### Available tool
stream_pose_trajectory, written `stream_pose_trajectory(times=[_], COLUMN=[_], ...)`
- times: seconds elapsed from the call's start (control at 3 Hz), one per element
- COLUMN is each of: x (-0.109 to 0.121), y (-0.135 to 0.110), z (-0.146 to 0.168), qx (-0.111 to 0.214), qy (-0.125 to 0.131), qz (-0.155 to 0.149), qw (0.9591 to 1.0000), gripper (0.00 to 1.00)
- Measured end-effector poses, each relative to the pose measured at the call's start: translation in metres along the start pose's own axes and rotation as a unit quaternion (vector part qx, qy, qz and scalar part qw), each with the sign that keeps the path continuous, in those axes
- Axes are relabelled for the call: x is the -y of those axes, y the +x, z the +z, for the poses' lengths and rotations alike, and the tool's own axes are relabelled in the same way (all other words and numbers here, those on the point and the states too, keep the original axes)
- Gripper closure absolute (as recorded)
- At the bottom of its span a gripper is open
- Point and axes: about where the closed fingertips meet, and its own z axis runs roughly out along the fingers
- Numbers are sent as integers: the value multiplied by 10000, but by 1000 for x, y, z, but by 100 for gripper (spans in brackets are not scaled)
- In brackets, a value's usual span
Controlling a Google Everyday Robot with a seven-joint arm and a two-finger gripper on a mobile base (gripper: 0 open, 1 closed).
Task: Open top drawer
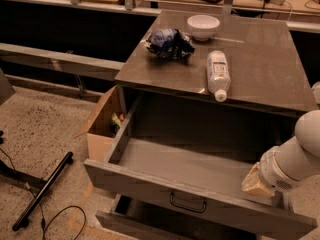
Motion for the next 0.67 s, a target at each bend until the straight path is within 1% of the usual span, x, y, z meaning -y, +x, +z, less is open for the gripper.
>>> stream_pose_trajectory(times=[0.67], x=[-33], y=[21], z=[-6], qx=[-292], qy=[-338], qz=[154], qw=[9989], gripper=[100])
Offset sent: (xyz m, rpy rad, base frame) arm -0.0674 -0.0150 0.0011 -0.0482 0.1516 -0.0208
